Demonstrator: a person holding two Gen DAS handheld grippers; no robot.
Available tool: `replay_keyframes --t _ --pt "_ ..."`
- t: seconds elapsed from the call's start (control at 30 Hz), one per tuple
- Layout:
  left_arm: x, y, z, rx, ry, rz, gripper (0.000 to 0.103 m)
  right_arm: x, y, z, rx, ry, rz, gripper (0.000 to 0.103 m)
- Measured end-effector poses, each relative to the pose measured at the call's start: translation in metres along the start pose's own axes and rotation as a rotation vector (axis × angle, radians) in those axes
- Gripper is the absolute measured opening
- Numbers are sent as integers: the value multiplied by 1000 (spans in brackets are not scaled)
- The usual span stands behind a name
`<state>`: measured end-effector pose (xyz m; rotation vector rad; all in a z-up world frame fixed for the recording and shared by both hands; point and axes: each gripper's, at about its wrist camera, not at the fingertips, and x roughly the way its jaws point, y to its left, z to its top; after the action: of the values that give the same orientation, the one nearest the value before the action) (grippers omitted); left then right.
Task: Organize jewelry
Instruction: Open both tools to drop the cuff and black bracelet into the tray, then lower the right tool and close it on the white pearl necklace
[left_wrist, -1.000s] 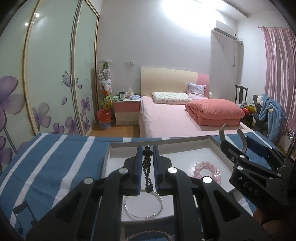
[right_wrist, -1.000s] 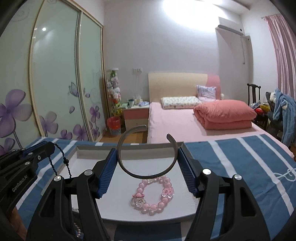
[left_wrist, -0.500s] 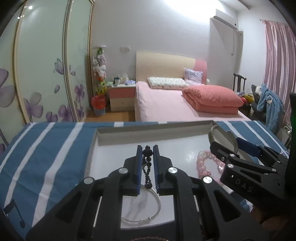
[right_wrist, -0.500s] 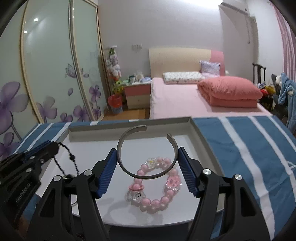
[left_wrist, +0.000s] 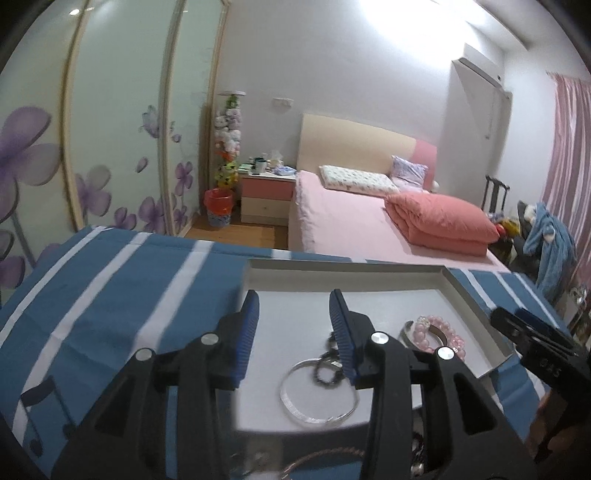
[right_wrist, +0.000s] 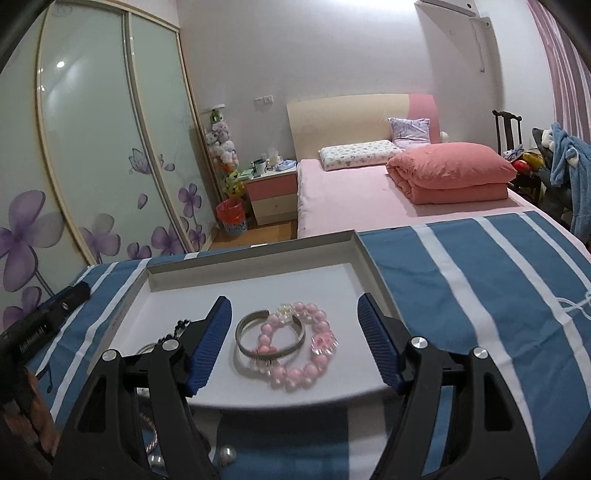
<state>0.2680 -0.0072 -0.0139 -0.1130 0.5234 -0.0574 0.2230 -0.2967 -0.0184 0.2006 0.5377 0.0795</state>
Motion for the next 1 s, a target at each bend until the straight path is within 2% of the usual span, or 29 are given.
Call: replay_keyframes --t 0.2,0.27,0.33,0.43,0.63,0.83,1.0 --pt "-34 37 -15 -64 34 36 40 -18 -2 -15 -5 59 17 69" --pt "-44 47 -25 -77 59 42 40 -19 1 -25 -10 106 35 66" --pt "-52 54 -36 -80 87 48 40 -20 4 -35 -29 149 55 56" --pt "-61 63 -50 -76 121 51 42 -23 16 -51 -77 211 88 48" --pt "-67 66 -71 -41 185 52 43 -32 41 -77 -161 273 137 38" --pt "-74 63 -84 -12 198 43 43 -30 55 -90 -204 310 142 29" --pt "-76 58 -88 6 208 34 43 -24 57 -97 -220 350 144 26"
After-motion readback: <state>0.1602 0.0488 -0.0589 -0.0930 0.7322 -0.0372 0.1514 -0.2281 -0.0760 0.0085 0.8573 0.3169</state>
